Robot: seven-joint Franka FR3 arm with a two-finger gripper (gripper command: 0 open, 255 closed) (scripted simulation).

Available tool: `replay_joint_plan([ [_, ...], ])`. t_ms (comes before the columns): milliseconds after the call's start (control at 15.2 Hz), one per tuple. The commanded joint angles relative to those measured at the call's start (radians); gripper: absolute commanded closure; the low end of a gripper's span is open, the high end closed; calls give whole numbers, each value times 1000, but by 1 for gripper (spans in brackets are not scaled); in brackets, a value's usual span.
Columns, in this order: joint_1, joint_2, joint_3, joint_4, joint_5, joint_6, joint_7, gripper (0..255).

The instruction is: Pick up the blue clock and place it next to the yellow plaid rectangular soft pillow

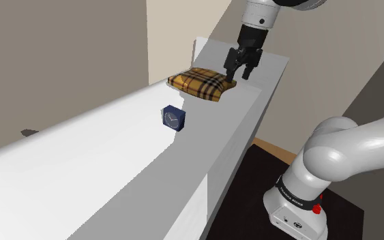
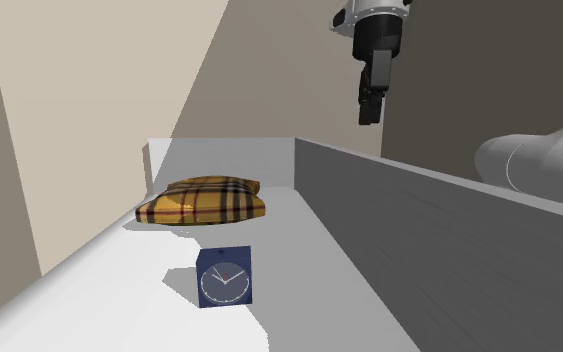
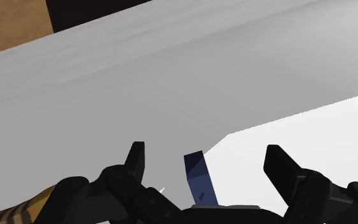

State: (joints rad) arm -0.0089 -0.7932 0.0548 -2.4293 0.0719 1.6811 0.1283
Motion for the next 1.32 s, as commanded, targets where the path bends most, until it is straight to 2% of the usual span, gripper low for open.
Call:
replay_joint_plan([
  [0,0,0,0,0,0,0,0,0],
  [594,4,303,23,7,-12,285,-29,0],
  [1254,3,693,48,147,-54,522,-37,0],
])
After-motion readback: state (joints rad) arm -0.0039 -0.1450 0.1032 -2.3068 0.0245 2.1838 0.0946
